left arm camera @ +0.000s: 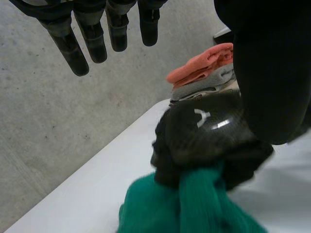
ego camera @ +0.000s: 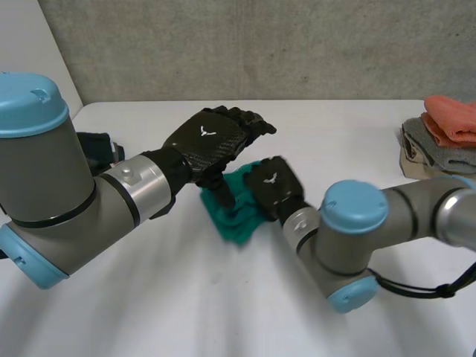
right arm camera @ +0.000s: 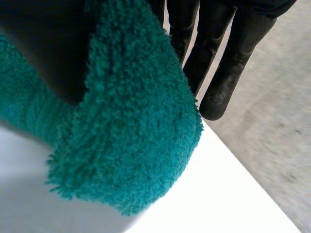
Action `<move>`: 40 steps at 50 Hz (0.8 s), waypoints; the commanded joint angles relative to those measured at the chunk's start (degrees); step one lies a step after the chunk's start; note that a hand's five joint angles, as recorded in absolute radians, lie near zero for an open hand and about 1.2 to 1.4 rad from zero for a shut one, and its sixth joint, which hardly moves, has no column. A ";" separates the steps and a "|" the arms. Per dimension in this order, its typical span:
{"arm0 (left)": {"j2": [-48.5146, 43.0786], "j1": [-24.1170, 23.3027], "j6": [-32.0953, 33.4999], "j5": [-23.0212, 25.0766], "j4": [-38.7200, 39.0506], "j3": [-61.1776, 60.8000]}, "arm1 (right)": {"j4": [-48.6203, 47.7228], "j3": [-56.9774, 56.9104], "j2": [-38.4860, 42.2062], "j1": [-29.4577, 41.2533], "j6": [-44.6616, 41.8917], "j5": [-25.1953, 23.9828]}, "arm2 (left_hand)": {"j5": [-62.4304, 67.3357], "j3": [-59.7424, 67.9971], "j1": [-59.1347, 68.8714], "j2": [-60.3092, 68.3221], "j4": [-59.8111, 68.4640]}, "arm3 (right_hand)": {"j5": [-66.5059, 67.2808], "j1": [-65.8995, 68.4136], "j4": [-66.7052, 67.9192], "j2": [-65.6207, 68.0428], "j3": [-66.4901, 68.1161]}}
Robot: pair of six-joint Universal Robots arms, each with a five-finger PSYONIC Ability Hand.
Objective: Fold the laundry.
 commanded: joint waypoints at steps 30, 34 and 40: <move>2.61 1.47 -1.06 0.00 0.04 -0.09 | -22.86 -28.05 1.51 -45.88 24.33 -17.09 | -0.29 0.06 1.45 0.54 0.61 | 16.55 23.69 11.86 12.58 13.68; 3.05 1.20 -1.06 0.00 0.04 -0.62 | -25.76 -29.73 8.36 -50.45 27.32 -23.24 | -0.29 0.06 1.45 0.54 0.61 | 16.55 23.69 11.86 12.58 13.68; 3.32 0.94 -0.97 0.00 0.13 -1.32 | -28.05 -27.28 17.15 -56.08 28.65 -32.46 | -0.29 0.06 1.45 0.54 0.61 | 16.55 23.69 11.86 12.58 13.68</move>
